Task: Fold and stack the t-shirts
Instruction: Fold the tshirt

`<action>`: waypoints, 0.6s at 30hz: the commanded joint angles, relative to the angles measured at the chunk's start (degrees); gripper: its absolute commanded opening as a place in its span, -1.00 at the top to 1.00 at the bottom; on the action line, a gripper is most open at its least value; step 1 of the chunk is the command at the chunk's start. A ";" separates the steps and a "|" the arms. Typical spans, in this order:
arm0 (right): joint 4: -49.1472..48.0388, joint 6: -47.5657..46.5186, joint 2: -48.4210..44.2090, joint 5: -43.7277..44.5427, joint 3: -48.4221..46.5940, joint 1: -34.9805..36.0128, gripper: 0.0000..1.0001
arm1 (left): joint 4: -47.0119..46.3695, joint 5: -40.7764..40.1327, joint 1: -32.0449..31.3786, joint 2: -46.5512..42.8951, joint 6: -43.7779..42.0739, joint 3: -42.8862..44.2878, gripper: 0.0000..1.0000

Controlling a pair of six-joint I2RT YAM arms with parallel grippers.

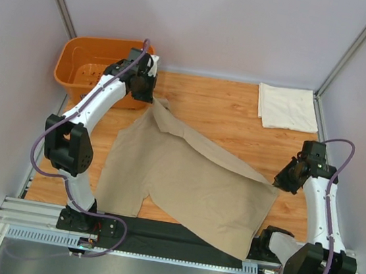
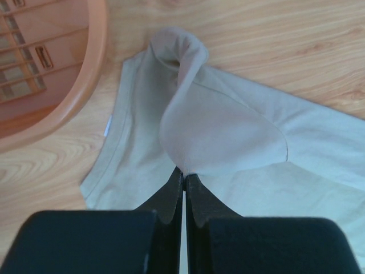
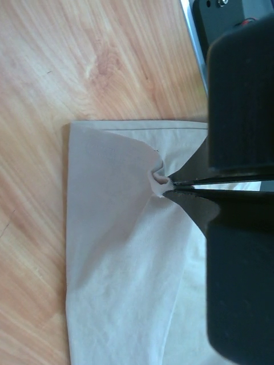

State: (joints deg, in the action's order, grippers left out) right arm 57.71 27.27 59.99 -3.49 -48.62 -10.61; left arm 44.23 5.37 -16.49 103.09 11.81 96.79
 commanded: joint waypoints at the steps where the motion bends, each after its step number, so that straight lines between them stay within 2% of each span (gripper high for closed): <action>1: 4.68 2.00 0.65 1.38 -1.57 0.24 0.99 | 4.99 -0.53 1.37 -1.05 -0.56 0.06 1.00; 18: 5.92 2.88 3.29 1.90 1.86 0.42 0.99 | 7.45 -1.59 2.52 -3.42 -1.35 -6.27 1.00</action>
State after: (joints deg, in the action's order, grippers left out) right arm 62.57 29.12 62.54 -2.02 -47.37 -10.41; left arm 50.85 4.97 -14.46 102.65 11.57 90.63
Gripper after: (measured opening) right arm 0.008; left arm 0.008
